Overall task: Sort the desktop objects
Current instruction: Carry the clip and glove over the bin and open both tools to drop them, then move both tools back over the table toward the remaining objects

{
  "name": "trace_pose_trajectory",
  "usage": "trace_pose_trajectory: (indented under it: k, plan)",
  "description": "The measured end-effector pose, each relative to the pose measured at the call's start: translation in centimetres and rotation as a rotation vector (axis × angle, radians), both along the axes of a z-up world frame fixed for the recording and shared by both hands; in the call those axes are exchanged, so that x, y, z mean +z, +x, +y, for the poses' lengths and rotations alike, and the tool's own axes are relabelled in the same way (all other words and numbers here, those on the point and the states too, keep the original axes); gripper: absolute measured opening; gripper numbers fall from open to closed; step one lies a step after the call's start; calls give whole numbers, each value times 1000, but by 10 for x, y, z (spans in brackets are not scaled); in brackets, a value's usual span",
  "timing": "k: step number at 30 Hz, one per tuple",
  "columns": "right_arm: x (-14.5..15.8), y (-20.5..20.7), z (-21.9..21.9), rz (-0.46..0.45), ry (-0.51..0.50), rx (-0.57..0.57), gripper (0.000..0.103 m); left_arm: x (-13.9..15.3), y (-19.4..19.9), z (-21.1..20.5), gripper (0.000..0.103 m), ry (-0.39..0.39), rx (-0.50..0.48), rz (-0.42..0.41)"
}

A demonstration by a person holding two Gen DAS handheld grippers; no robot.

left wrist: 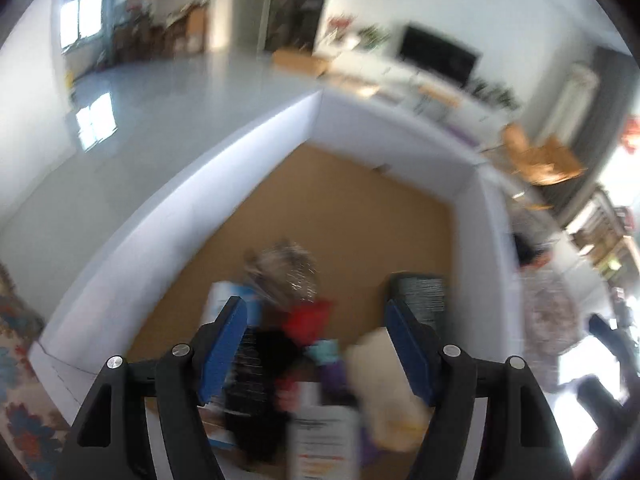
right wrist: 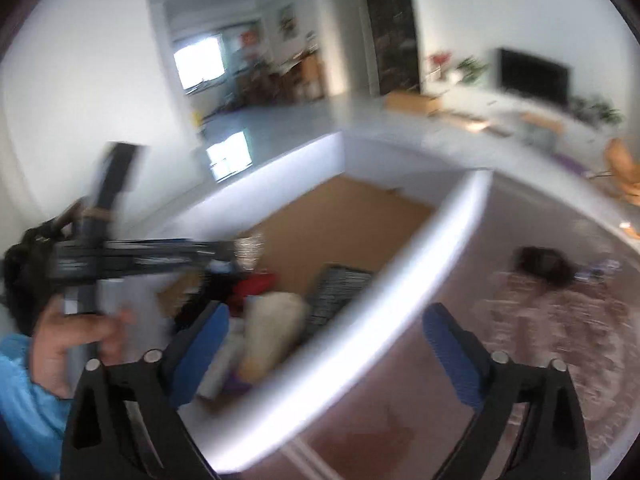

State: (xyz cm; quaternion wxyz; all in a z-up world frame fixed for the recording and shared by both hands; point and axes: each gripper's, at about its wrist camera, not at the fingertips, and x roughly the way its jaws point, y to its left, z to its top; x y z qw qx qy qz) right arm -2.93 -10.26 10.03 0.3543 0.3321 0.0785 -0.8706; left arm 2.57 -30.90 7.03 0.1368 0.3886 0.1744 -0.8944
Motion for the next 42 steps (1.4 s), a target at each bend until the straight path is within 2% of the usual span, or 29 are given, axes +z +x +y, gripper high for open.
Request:
trace_pose_trajectory:
  k: [3, 6, 8, 9, 13, 17, 18, 21, 23, 25, 30, 32, 42]
  plan:
    - [-28, -17, 51, 50, 103, -140, 103, 17, 6, 47, 71, 6, -109, 92]
    - [-66, -36, 115, -13, 208, -279, 103, 28, 4, 103, 75, 9, -249, 144]
    - [-83, -43, 149, -53, 243, -343, 103, 29, 0, 140, 87, 19, -337, 158]
    - [-90, -46, 165, -70, 261, -373, 103, 29, 4, 163, 89, 25, -384, 158]
    - [-112, -51, 219, -127, 319, -465, 103, 7, -15, 227, 92, 42, -496, 94]
    - [-126, -53, 243, -162, 300, -507, 103, -48, -56, 280, 92, 24, -550, -8]
    - [-126, -53, 247, -162, 279, -509, 103, -60, -56, 290, 92, 10, -558, -29]
    - [-129, -52, 253, -178, 222, -526, 103, -89, -70, 311, 92, -24, -576, -89]
    - [-127, -50, 255, -183, 216, -529, 103, -100, -71, 311, 92, -42, -573, -106]
    - [-126, -51, 254, -183, 217, -529, 103, -99, -67, 313, 92, -100, -576, -65]
    - [-127, -51, 254, -184, 216, -529, 103, -108, -84, 327, 94, -194, -590, -99]
    - [-127, -51, 253, -184, 216, -529, 103, -109, -83, 328, 103, -202, -593, -116]
    - [-127, -51, 253, -184, 216, -529, 103, -112, -86, 325, 103, -198, -591, -117]
